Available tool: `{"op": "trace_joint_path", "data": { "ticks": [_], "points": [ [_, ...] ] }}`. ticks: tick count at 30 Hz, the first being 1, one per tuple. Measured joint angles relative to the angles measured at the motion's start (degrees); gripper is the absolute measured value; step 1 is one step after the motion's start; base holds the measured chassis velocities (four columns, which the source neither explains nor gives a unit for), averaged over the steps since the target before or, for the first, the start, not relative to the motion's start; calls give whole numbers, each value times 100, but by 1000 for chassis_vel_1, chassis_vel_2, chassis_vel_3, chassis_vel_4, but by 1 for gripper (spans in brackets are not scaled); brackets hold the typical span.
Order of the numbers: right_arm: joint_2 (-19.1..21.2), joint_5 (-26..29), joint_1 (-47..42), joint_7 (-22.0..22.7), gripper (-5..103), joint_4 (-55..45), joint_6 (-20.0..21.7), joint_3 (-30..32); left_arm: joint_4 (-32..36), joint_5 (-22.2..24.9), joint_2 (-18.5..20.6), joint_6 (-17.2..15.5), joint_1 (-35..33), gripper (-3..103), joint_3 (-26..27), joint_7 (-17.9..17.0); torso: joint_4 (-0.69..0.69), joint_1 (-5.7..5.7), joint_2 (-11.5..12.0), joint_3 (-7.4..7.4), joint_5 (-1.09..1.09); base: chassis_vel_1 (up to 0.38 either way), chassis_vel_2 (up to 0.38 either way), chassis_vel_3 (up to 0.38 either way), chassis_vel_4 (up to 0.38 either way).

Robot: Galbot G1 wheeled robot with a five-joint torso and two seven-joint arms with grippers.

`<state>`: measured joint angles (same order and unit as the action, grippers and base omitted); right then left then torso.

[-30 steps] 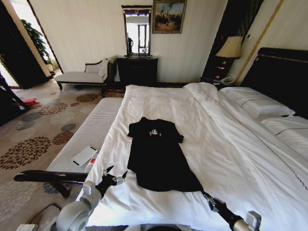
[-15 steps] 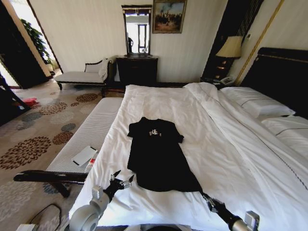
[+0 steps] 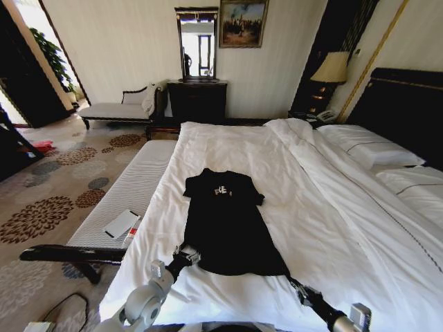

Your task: Fold the clothes on the bed.

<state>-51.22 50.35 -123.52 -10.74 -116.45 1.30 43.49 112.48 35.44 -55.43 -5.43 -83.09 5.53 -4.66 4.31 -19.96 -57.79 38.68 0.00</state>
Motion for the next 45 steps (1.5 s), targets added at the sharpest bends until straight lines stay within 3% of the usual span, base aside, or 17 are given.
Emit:
{"op": "trace_joint_path", "data": {
  "ticks": [1,3,10,12,16,19,28,36,41,45],
  "points": [
    [0,-6,5,4,0,2,0,-9,-28,-31,-12,17,4,64,-30,-6,0,0,0,0,0,0,0,0,0],
    [0,-11,14,8,0,2,2,-20,-59,-65,-19,37,4,64,-44,-18,0,0,0,0,0,0,0,0,0],
    [8,-39,38,22,0,6,18,-39,-78,-99,-67,97,-1,32,-47,-111,0,0,0,0,0,0,0,0,0],
    [8,-46,37,22,0,12,18,-37,-49,-96,-66,97,-11,32,-33,-128,0,0,0,0,0,0,0,0,0],
    [-5,-51,36,20,0,3,13,-31,139,-9,6,65,-110,10,90,-187,1,0,0,0,0,0,0,0,0],
    [-10,-53,41,19,0,-16,9,-30,284,46,68,18,-200,2,193,-213,1,0,0,0,-1,0,0,0,0],
    [-16,-211,-194,10,0,-257,-31,49,890,218,380,-115,-708,2,662,-338,0,0,0,0,0,0,0,0,0],
    [9,-1090,-828,-109,0,-538,-213,179,1292,204,682,-268,-1037,2,968,-567,0,0,0,-1,-1,0,0,0,0],
    [-11,-1364,-1053,-166,0,-576,-300,271,1460,194,797,-323,-1204,2,1087,-643,1,0,0,-1,-1,0,0,0,0],
    [-48,-1582,-1334,-235,0,-617,-403,371,1626,17,879,-356,-1742,2,1373,-670,1,0,0,-1,-1,0,0,0,0]
  ]
}}
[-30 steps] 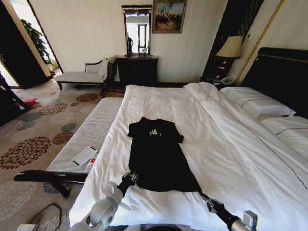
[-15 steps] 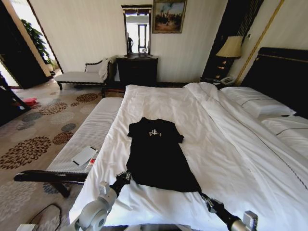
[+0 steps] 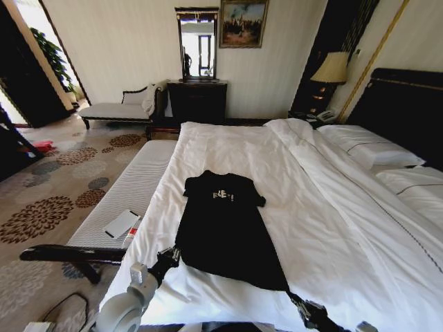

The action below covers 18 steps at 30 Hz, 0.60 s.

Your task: Fold the clothes on the bed.

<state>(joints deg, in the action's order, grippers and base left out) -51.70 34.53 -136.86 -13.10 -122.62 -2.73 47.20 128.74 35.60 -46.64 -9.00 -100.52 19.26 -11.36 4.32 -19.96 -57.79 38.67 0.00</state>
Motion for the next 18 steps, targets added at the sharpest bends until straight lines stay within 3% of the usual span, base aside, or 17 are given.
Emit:
{"op": "trace_joint_path", "data": {
  "ticks": [9,18],
  "points": [
    [-75,-265,-173,-31,0,-23,-60,-61,152,-482,-164,122,-1105,2,420,127,-2,0,0,0,0,0,0,0,0],
    [-183,-476,-451,-87,0,-110,-173,-38,267,-552,-217,148,-1437,2,752,100,-1,0,0,0,0,0,0,0,0]
  ]
}}
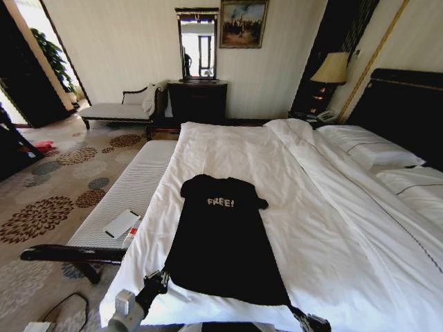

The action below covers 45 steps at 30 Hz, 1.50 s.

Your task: Fold the clothes on the bed.

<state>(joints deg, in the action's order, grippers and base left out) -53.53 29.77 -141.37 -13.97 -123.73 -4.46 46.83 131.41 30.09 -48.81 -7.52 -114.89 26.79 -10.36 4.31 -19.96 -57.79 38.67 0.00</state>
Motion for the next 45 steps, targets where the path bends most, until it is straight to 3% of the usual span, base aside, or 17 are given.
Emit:
{"op": "trace_joint_path", "data": {
  "ticks": [13,20,21,23,24,27,29,30,32,33,35,36,38,42,44,45],
  "points": [
    [-184,-257,-208,-71,0,51,-263,-40,20,-356,-142,197,-697,2,140,4,-1,0,0,0,1,0,0,0,0],
    [-201,-257,-134,12,0,72,-264,-109,-72,-384,-176,218,-519,-1,36,-25,-1,0,0,1,0,0,0,0,0],
    [-204,-256,-124,39,0,82,-260,-121,-69,-390,-177,196,-467,4,-14,-55,0,0,0,1,0,0,0,0,0],
    [-204,-255,-117,57,0,91,-260,-127,-58,-404,-177,163,-421,4,-77,-91,0,0,0,1,0,0,0,0,0],
    [-204,-254,-107,68,-1,111,-263,-130,-38,-431,-175,134,-374,10,-141,-120,-1,0,0,1,0,0,0,0,0],
    [-204,-238,-81,85,15,124,-287,-129,12,-540,-152,79,-300,26,-248,-197,0,0,0,1,0,0,0,0,0],
    [-204,-231,-77,91,15,115,-290,-127,27,-552,-146,62,-295,31,-258,-212,0,0,0,1,0,0,0,0,0],
    [-211,-229,-75,95,21,101,-294,-124,39,-558,-142,44,-293,31,-261,-224,-1,-1,0,1,1,0,0,0,0],
    [-248,-230,-72,102,32,80,-296,-122,42,-559,-139,34,-292,42,-257,-241,-1,-1,0,1,0,0,0,0,0],
    [-248,-230,-72,102,32,80,-296,-122,42,-559,-139,34,-292,42,-257,-241,-1,-1,0,1,0,0,0,0,0],
    [-275,-232,-66,102,43,60,-298,-122,38,-572,-142,34,-317,53,-233,-244,1,-1,0,1,0,0,0,0,0],
    [-279,-229,-57,103,43,58,-300,-119,39,-578,-147,36,-343,58,-210,-244,1,-1,0,1,0,0,0,0,0],
    [-279,-217,-37,107,48,57,-303,-108,45,-580,-151,37,-370,58,-186,-244,0,-1,0,1,0,0,0,0,0],
    [-236,-11,199,156,71,38,-279,23,131,-650,-184,121,-587,81,-70,-241,1,-1,0,0,0,0,0,0,0],
    [-217,73,296,185,71,29,-239,67,132,-720,-197,168,-671,86,-56,-236,0,-1,0,0,1,0,0,0,0],
    [-192,184,390,213,77,8,-193,111,130,-803,-223,230,-754,86,-35,-223,-1,-1,0,1,1,0,0,0,0]
  ]
}}
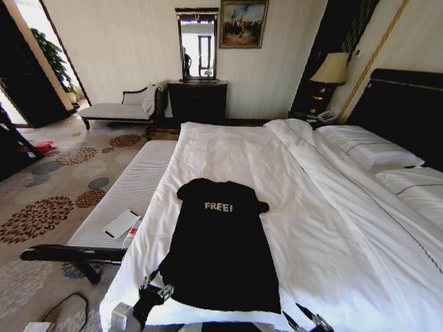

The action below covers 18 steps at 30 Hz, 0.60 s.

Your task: Fold the clothes on the bed.

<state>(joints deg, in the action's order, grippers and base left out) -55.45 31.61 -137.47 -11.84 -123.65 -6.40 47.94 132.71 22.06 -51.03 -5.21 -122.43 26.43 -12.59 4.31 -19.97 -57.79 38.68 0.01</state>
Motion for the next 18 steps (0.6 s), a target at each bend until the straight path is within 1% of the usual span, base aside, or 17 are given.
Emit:
{"op": "trace_joint_path", "data": {
  "ticks": [2,3,4,5,6,7,9,10,11,12,14,15,17,18],
  "points": [
    [69,200,177,41,87,-35,55,105,-11,-98,-88,134,-154,97,98,19,0,0,0,0,-1,0,0,0,0],
    [111,290,280,53,93,-41,64,164,-11,-105,-133,194,-210,98,164,21,0,0,0,0,-1,0,0,0,0],
    [111,290,280,53,93,-41,64,164,-11,-105,-133,194,-210,98,164,21,0,0,0,0,-1,0,0,0,0],
    [155,378,393,73,93,-43,73,208,-11,-106,-184,267,-264,99,234,22,0,0,0,0,0,0,0,0,0],
    [225,480,570,106,97,-40,77,247,-6,-85,-253,372,-301,100,320,22,0,0,0,0,-1,0,0,0,0],
    [225,480,570,106,97,-40,77,247,-6,-85,-253,372,-301,100,320,22,0,0,0,0,-1,0,0,0,0],
    [365,726,986,202,100,2,155,255,10,17,-421,501,-277,100,439,14,1,0,0,0,1,0,0,0,0],
    [454,877,1274,271,100,51,227,224,11,44,-520,537,-195,100,455,8,0,0,0,0,0,0,0,0,0],
    [454,877,1274,271,100,51,227,224,11,44,-520,537,-195,100,455,8,0,0,0,0,0,0,0,0,0],
    [533,996,1538,329,100,105,303,177,1,59,-615,556,-97,100,453,-5,1,0,0,0,0,0,0,0,0],
    [709,1244,2114,468,100,260,452,31,-56,86,-828,559,165,100,387,-40,-2,0,0,0,1,0,0,0,0],
    [796,1364,2381,526,100,351,520,-48,-83,110,-896,551,303,100,336,-78,-1,0,0,0,0,0,0,0,0],
    [849,1435,2543,555,100,413,558,-99,-93,126,-924,542,368,100,312,-102,0,0,1,0,0,0,0,0,0],
    [983,1652,3008,644,100,627,657,-269,-117,209,-983,472,592,100,211,-197,-1,0,1,0,0,0,0,0,0]
  ]
}}
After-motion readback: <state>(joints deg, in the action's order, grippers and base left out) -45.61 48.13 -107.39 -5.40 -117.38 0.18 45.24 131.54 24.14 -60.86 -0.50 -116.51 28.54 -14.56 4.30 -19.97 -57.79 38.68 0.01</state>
